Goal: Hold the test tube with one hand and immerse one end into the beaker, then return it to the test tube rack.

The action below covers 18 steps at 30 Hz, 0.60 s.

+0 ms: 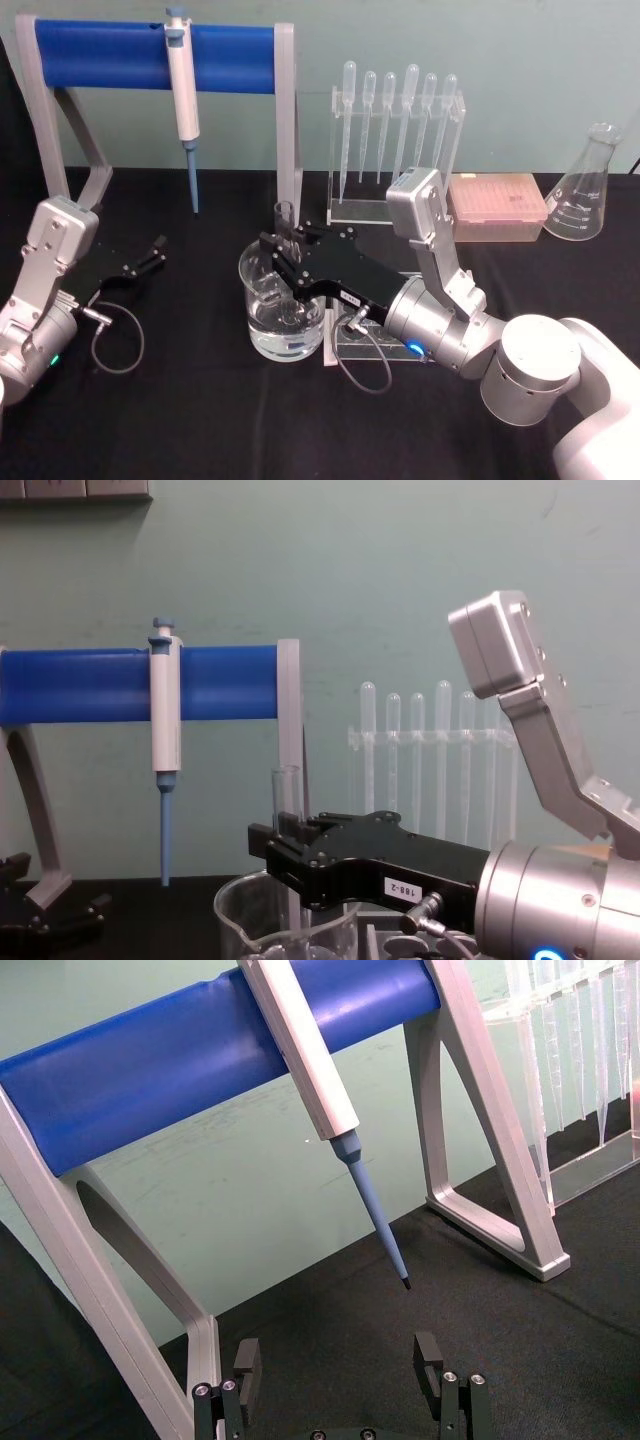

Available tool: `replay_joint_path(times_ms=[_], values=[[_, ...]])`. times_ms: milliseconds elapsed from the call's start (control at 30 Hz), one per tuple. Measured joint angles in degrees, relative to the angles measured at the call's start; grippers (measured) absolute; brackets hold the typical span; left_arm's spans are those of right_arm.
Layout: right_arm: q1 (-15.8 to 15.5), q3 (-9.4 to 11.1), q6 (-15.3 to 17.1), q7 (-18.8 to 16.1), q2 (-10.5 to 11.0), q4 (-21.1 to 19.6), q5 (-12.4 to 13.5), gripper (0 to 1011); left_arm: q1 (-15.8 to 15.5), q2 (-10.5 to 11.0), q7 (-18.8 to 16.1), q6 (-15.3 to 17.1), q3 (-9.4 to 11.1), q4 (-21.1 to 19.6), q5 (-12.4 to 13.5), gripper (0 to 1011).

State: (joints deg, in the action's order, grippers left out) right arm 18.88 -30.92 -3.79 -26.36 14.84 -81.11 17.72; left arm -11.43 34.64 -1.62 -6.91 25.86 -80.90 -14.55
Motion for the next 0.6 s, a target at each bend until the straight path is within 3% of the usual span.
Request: replay_joint_path(times_ms=[600], values=[[0.00,0.00,0.00,0.00,0.00,0.00,0.00,225,0.00,0.00,0.00,0.00,0.00,0.00,0.00,1000]])
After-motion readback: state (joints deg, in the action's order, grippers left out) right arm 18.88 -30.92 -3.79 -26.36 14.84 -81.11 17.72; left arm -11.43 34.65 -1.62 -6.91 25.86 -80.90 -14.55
